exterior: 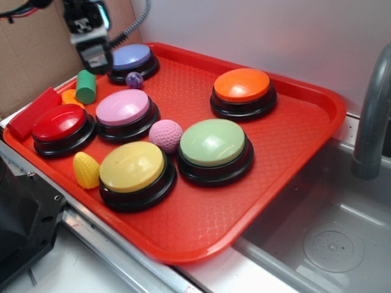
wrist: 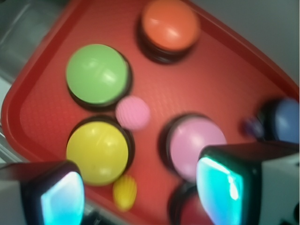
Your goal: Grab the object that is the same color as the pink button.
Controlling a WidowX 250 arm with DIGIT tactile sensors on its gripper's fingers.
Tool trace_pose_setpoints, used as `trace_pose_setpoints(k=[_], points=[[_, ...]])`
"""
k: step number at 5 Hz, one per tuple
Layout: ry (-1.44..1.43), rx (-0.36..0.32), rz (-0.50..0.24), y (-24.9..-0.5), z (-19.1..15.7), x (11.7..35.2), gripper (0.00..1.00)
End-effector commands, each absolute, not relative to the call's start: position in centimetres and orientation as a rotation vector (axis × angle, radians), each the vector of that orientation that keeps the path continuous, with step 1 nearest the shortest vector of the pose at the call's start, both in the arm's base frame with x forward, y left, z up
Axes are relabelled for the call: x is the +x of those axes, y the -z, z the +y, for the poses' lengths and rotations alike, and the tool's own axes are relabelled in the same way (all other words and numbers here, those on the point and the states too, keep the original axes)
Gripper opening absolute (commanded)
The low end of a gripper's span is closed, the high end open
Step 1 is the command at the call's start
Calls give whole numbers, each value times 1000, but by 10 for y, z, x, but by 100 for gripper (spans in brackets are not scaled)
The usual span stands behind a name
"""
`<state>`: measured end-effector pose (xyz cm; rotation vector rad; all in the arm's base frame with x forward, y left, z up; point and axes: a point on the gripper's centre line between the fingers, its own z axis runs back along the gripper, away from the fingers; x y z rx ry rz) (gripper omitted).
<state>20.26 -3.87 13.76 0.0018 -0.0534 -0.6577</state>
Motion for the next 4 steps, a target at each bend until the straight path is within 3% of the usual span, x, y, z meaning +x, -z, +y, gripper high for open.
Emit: trace_pose_setpoints(k=[1,2,3,4], points=[[905,-113,-172,-100,-54,233,100],[971,-150,-142,-75,-56,236,100],[983,-247,-127,-59,-53,237,100],[1008,-259,-104,-46,-54,233,100]])
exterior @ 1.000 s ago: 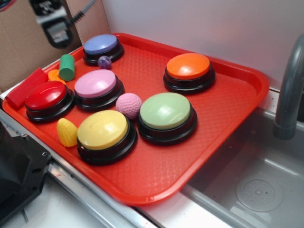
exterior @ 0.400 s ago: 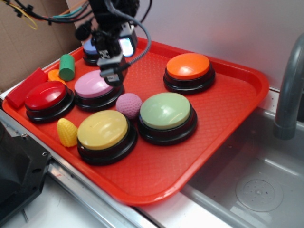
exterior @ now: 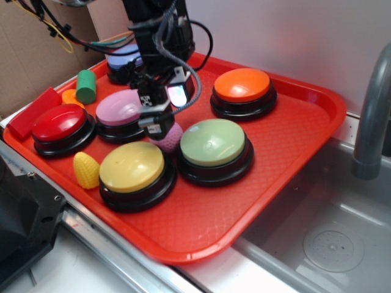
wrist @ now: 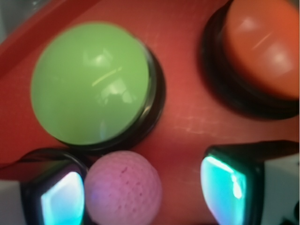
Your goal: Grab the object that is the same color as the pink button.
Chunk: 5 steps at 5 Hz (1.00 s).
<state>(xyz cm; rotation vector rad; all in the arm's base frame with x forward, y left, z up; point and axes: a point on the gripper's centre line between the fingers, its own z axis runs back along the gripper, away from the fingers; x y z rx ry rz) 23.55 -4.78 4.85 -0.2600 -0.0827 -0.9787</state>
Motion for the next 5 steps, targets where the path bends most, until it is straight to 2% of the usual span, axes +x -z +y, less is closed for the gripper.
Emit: trace_pose_setpoints(k=[1,2,5], points=[[1001,-281,-94,-40,-52,230,100],[1026,-293,-109,-40,-54,229,0],[1006,-309,-108,-47,-54,228,0]])
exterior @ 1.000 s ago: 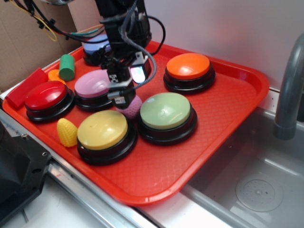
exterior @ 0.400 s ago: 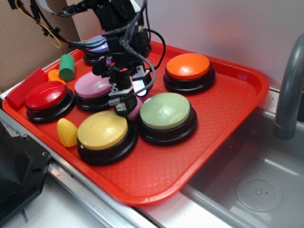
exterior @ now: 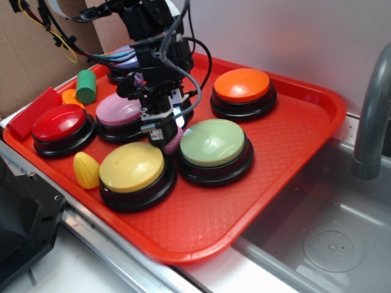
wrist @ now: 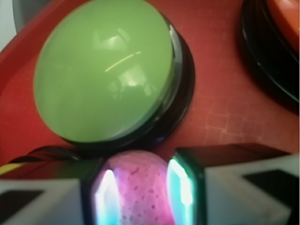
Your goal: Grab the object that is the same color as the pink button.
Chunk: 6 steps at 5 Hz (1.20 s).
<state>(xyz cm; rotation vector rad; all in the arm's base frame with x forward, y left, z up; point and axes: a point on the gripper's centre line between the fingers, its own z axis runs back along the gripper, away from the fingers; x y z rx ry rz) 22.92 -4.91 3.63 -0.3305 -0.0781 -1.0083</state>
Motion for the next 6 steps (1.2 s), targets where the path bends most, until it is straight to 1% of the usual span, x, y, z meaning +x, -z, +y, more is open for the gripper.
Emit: trace_pose_setpoints(k=[1,2,3,4,5,6], points=[[991,-294,-56,-46,-51,232,0],[857,-214,-52,-66,-49,233,0],[696,-112,-64,-95,-46,235,0],[515,-43,-72,-127,-43,236,0],[315,-27,-113,-160,-31,237,0],[166,32,-136,-185,-24,239,0]])
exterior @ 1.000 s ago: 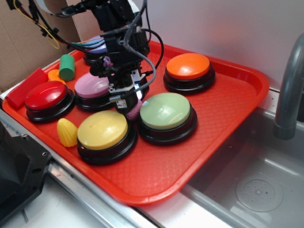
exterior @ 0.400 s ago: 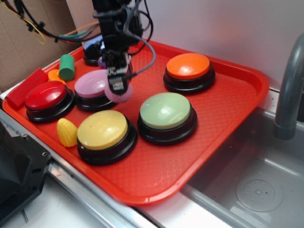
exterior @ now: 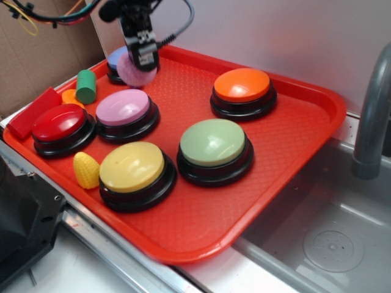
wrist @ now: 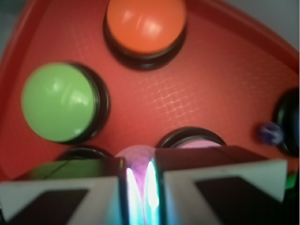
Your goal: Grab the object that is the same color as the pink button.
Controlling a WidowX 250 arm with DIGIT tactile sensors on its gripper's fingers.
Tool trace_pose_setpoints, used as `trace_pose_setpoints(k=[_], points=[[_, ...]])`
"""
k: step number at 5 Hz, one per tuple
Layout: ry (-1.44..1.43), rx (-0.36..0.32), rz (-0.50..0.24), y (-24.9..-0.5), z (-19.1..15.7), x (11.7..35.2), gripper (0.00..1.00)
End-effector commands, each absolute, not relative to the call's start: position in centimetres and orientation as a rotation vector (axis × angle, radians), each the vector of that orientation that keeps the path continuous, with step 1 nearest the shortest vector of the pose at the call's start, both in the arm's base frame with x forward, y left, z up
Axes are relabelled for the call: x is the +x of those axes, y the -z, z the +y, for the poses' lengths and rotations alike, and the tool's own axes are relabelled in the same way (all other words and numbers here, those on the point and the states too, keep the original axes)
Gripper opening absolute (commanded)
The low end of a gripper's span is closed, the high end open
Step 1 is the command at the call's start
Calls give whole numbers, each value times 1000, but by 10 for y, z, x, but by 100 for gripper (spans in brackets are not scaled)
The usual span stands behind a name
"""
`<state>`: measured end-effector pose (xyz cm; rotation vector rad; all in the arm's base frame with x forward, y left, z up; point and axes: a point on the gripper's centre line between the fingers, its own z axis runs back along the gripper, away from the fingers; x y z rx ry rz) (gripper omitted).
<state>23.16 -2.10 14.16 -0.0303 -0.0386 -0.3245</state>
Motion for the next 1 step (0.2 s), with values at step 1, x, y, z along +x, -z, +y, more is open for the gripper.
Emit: trace_pose_setpoints(k=[1], points=[[-67,82,-125,-196,-16,232,0]])
